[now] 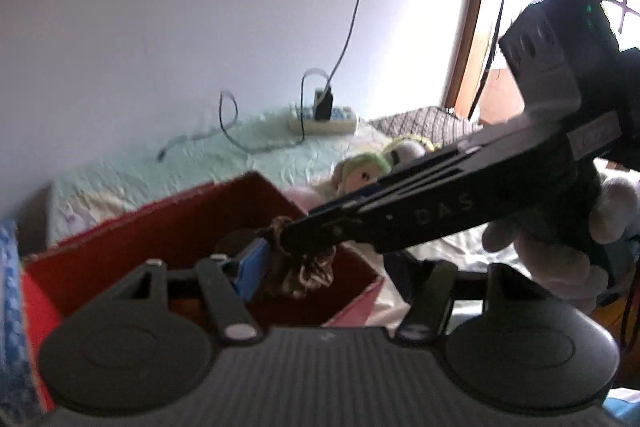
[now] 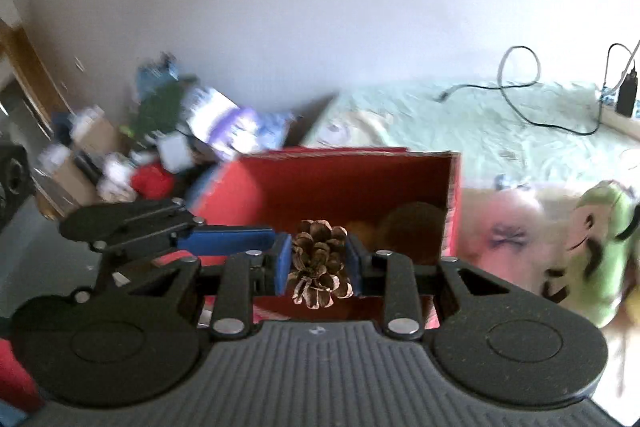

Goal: Organize objects
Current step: 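Carry the pine cone over the red box and lower it inside, then open the right gripper to release the pine cone into the box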

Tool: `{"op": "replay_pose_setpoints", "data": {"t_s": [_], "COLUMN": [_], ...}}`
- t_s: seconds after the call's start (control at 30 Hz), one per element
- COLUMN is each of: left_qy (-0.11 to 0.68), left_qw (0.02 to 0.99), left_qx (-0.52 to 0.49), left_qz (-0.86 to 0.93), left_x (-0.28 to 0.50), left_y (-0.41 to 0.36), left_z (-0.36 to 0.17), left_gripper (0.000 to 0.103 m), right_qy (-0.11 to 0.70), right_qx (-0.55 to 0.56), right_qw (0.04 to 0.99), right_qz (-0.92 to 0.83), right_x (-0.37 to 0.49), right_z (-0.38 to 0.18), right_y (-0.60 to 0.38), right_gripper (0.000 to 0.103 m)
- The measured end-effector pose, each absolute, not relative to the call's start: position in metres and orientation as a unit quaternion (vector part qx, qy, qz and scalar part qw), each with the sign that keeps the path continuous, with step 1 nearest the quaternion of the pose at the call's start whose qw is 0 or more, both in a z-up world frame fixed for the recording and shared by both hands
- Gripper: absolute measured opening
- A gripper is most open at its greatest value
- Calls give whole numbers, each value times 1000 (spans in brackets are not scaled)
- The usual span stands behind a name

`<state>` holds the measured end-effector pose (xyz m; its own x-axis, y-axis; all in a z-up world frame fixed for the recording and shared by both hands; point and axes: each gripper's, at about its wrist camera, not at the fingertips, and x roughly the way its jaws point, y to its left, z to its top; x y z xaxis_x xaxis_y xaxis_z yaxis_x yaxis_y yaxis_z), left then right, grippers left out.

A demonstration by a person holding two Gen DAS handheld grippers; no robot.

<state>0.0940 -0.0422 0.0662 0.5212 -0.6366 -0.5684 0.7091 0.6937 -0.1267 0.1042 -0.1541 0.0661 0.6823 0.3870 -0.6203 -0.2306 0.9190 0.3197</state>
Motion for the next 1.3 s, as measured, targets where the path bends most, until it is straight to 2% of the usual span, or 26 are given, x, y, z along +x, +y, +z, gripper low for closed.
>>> {"op": "replay_pose_setpoints", "data": {"t_s": [0.23,0.57,0.87,1.0,1.3], "left_qy": [384,407,415,423,456], "left_qw": [850,849,848,848,848], "left_qx": [61,47,40,40,30], "left_qz": [-355,-335,-326,-317,-268], "left_x": [134,143,147,149,154], "left_y": [-44,-28,-28,-29,-26], "left_z": [15,-2,-6,-6,-5], "left_gripper": [66,66,68,70,72], "right_qy": [461,564,572,557,492], "right_qx": [27,-119,-139,-128,-23], "right_qw": [877,808,799,811,862], "right_qz": [133,120,124,125,116], "right_x": [156,192,192,193,169], "right_z": [23,-4,-5,0,9], "right_y": [-143,-110,-109,-110,-137], "right_gripper": [31,31,33,38,39]}}
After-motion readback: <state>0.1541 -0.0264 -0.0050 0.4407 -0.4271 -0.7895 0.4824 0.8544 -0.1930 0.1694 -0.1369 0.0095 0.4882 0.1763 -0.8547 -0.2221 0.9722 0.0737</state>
